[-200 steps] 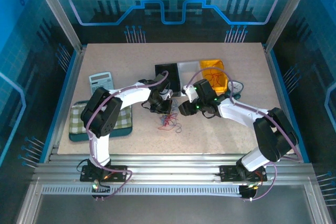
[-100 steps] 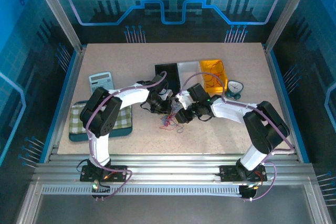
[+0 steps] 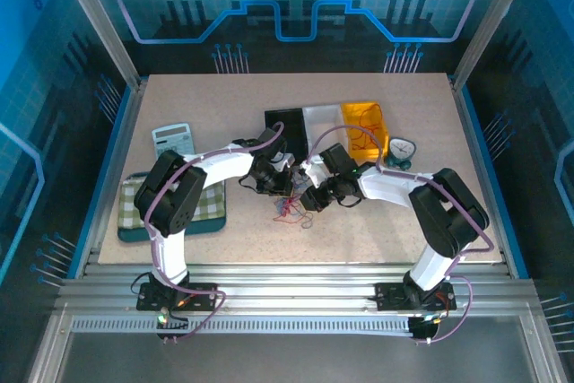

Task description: Untangle the cables

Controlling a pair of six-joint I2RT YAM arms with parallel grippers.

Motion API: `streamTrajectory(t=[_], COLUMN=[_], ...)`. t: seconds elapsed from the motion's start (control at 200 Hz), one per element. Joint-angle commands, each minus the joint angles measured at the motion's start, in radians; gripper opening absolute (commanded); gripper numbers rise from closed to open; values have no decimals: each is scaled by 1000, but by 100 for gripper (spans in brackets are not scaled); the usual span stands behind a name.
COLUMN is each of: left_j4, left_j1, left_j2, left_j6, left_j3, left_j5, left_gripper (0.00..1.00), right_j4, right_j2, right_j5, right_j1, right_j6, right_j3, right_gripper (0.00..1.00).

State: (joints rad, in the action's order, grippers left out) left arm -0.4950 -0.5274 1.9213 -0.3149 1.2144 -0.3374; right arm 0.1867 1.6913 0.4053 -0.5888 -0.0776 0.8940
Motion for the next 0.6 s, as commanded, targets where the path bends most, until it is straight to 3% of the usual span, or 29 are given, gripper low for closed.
streamTrajectory(t=[0.0,0.12,0.26,0.415,0.596], left_j4=[-6,-9,-14,-19,-25], left_j1=[4,6,8,13,22], left_j2=[-33,-31,-31,-30,-25], left_j6=[-7,-8,-14,-26,-37], left_j3=[-13,-12,-11,-13,-19], left_j5=[-8,-5,13,29,41], left_gripper=[0,0,0,0,0], right_j4=[11,-5,-47,-92,-97], right_j2=[22,10,-21,-76,-142], right_j5=[14,-5,-41,-96,-242], right_j1=[-2,13,60,159,283], right_j6=[3,-17,-71,-157,-261], right_j3=[32,20,-9,-88,-156], right_gripper=[8,0,0,0,0])
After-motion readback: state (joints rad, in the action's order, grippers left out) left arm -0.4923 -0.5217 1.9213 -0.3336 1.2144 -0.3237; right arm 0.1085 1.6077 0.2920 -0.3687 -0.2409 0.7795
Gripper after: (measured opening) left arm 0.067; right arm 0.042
